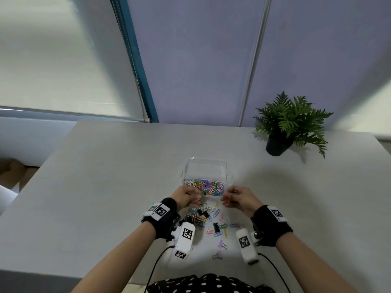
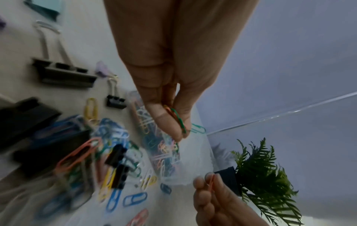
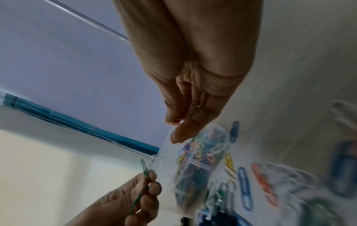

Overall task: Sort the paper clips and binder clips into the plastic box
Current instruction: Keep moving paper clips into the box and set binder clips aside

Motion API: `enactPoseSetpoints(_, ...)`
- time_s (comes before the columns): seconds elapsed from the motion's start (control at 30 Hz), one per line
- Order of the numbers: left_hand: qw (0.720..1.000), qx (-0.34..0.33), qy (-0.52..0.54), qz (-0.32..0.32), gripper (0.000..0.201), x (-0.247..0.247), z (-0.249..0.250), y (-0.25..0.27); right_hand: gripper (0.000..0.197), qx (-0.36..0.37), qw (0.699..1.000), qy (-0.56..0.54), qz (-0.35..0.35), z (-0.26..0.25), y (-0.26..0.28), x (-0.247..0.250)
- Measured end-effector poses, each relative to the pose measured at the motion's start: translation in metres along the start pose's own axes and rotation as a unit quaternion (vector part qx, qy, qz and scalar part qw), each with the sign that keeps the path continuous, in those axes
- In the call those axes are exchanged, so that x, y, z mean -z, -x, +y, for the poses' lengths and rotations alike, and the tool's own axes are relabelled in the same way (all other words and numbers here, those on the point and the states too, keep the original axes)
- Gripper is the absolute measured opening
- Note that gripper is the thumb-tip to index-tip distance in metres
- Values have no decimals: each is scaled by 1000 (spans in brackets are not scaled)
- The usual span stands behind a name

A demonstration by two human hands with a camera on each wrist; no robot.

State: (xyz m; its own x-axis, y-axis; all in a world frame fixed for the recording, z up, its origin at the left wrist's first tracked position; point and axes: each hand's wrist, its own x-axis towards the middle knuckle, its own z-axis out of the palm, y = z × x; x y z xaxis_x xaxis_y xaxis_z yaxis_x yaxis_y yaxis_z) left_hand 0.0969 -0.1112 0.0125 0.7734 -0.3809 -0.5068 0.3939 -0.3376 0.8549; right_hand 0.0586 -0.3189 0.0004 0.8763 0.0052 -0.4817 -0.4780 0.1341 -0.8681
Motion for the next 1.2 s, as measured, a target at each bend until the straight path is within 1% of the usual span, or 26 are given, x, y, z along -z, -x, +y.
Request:
enactPoseSetpoints(0.07, 999, -18, -27, 18, 24, 5, 13, -6, 15, 16, 1000, 9, 6, -13, -7, -7)
enactPoseSetpoints(0.1, 998, -21, -43, 31, 23, 8, 20, -11, 15, 29, 999, 36, 7, -20, -11, -11)
enactPoseSetpoints(0.17, 994, -25, -96, 56, 18, 12, 32, -20, 18, 61, 989, 133, 1, -32, -17, -18)
enactPoseSetpoints(0.2, 989, -26, -128, 64, 12, 12, 38, -23, 20, 76, 978, 196, -6, -36, -20, -21)
enactPoseSetpoints(0.23, 982, -28, -174, 69, 12, 13, 44, -25, 22, 92, 959, 266, -14, -39, -22, -24)
enactPoseSetpoints(0.27, 968, -31, -240, 69, 19, 13, 48, -28, 24, 109, 934, 339, -18, -42, -23, -26)
enactPoseSetpoints(0.3, 947, -33, -312, 67, 25, 12, 51, -28, 25, 128, 908, 399, -13, -44, -21, -27)
enactPoseSetpoints(0.33, 926, -43, -368, 70, 29, 12, 53, -26, 25, 152, 888, 434, 0, -45, -18, -25)
enactPoseSetpoints(0.37, 913, -61, -397, 75, 31, 9, 53, -22, 22, 180, 878, 443, 14, -45, -14, -22)
enactPoseSetpoints(0.43, 899, -125, -413, 80, 30, 1, 49, -12, 17, 224, 873, 433, 29, -36, -4, -9)
enactPoseSetpoints(0.47, 892, -159, -416, 70, 28, -5, 45, -6, 14, 224, 867, 443, 28, -29, 2, -1)
enactPoseSetpoints(0.53, 880, -195, -433, 10, 27, -23, 32, 1, 12, 190, 841, 507, 6, -11, 11, 16)
enactPoseSetpoints(0.57, 876, -195, -441, -25, 27, -34, 23, 2, 14, 163, 821, 547, -12, -1, 15, 23)
enactPoseSetpoints(0.63, 863, -176, -469, -69, 26, -57, 8, 0, 22, 118, 779, 614, -45, 16, 21, 31)
enactPoseSetpoints(0.67, 852, -163, -491, -82, 29, -67, 2, -1, 25, 104, 764, 635, -50, 23, 24, 33)
enactPoseSetpoints(0.7, 838, -147, -518, -89, 35, -75, -2, -3, 28, 94, 757, 645, -46, 28, 27, 32)
enactPoseSetpoints(0.73, 825, -133, -542, -90, 37, -82, -4, -4, 30, 89, 754, 649, -38, 33, 28, 31)
enactPoseSetpoints(0.8, 810, -129, -568, -65, 30, -92, -4, -7, 31, 91, 755, 649, -17, 43, 30, 26)
enactPoseSetpoints(0.87, 808, -128, -572, -49, 27, -97, -3, -8, 31, 95, 753, 652, -2, 51, 30, 20)
enactPoseSetpoints(0.97, 800, -133, -583, -53, 26, -100, -5, -10, 27, 100, 756, 646, 4, 59, 28, 15)
enactPoseSetpoints(1.07, 793, -130, -592, -59, 24, -99, -6, -13, 21, 107, 754, 648, 3, 61, 27, 17)
enactPoseSetpoints(1.13, 794, -117, -593, -69, 22, -97, -6, -14, 18, 117, 754, 646, 2, 62, 27, 20)
enactPoseSetpoints(1.2, 795, -115, -592, -69, 21, -95, -6, -13, 16, 131, 746, 652, -3, 63, 26, 23)
